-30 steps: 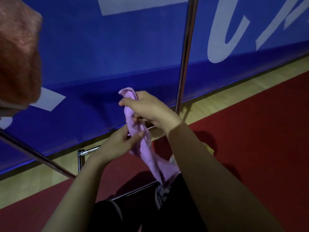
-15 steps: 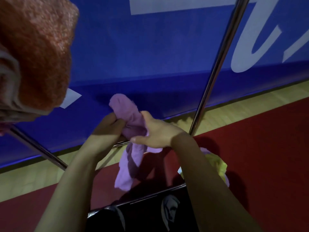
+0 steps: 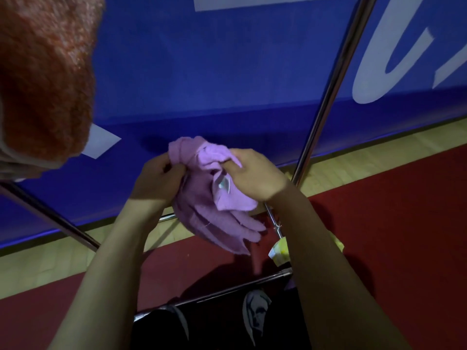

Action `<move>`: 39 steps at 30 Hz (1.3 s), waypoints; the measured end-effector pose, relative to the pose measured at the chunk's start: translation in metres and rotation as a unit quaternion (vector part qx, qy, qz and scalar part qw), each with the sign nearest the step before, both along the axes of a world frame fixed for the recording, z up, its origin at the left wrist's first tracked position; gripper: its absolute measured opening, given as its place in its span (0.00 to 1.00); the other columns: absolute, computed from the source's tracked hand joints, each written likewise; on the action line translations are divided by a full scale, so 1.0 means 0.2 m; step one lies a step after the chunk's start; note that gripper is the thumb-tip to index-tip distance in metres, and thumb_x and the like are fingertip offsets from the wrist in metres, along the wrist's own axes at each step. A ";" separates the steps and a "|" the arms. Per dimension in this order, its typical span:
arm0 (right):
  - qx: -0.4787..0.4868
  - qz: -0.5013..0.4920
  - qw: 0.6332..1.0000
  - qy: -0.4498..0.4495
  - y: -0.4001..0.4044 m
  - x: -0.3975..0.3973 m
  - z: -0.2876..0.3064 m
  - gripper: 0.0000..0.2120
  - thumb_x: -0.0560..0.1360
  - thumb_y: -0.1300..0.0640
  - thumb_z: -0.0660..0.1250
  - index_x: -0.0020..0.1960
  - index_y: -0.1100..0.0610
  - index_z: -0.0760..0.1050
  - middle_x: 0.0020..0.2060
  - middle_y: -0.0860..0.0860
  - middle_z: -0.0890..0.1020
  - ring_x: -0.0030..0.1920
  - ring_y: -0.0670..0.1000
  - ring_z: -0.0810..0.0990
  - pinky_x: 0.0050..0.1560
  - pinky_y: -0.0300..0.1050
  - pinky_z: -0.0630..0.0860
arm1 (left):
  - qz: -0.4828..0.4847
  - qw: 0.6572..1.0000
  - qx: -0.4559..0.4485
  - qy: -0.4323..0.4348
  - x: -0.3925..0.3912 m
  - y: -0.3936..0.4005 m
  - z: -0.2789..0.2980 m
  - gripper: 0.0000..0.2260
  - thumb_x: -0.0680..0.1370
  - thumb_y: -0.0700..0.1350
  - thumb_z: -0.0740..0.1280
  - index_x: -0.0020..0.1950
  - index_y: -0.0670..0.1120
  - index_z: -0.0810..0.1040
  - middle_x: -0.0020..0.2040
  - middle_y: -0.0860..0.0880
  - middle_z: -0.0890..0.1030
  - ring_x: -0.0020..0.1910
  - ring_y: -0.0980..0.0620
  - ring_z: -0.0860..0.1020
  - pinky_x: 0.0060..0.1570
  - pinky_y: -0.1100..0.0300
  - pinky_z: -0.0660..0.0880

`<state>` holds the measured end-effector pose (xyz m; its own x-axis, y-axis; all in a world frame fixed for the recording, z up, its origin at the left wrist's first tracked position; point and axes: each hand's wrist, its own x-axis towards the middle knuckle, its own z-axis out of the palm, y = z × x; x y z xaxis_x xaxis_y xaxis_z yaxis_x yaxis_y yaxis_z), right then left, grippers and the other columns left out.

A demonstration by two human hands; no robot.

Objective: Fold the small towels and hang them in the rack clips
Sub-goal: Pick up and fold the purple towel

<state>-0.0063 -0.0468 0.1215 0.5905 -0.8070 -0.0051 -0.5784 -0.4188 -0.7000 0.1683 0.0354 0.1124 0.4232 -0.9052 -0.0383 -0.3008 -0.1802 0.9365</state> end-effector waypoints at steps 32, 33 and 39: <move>0.467 -0.124 0.780 -0.398 -0.12 -0.01 -0.13 0.36 0.75 0.25 0.57 0.66 0.52 0.78 0.58 0.58 0.84 0.59 0.57 0.84 0.62 0.55 0.79 | 0.018 0.851 -0.184 0.491 -0.03 0.04 0.14 0.24 0.86 0.41 0.59 0.35 0.43 0.88 0.35 0.48 0.86 0.36 0.51 0.86 0.36 0.63 0.81; 0.423 -0.127 0.839 -0.319 -0.12 0.00 -0.16 0.42 0.69 0.20 0.56 0.64 0.50 0.80 0.56 0.58 0.85 0.56 0.56 0.85 0.60 0.56 0.80 | 0.016 0.849 -0.185 0.494 -0.02 0.03 0.14 0.25 0.85 0.41 0.59 0.34 0.43 0.87 0.34 0.48 0.85 0.35 0.51 0.85 0.37 0.63 0.81; 0.457 -0.047 0.746 -0.481 -0.09 -0.06 -0.10 0.23 0.71 0.48 0.77 0.61 0.58 0.78 0.56 0.59 0.83 0.56 0.57 0.83 0.61 0.54 0.79 | 0.013 0.838 -0.119 0.532 0.04 0.01 0.10 0.18 0.84 0.46 0.62 0.43 0.44 0.89 0.43 0.49 0.86 0.49 0.51 0.86 0.57 0.60 0.79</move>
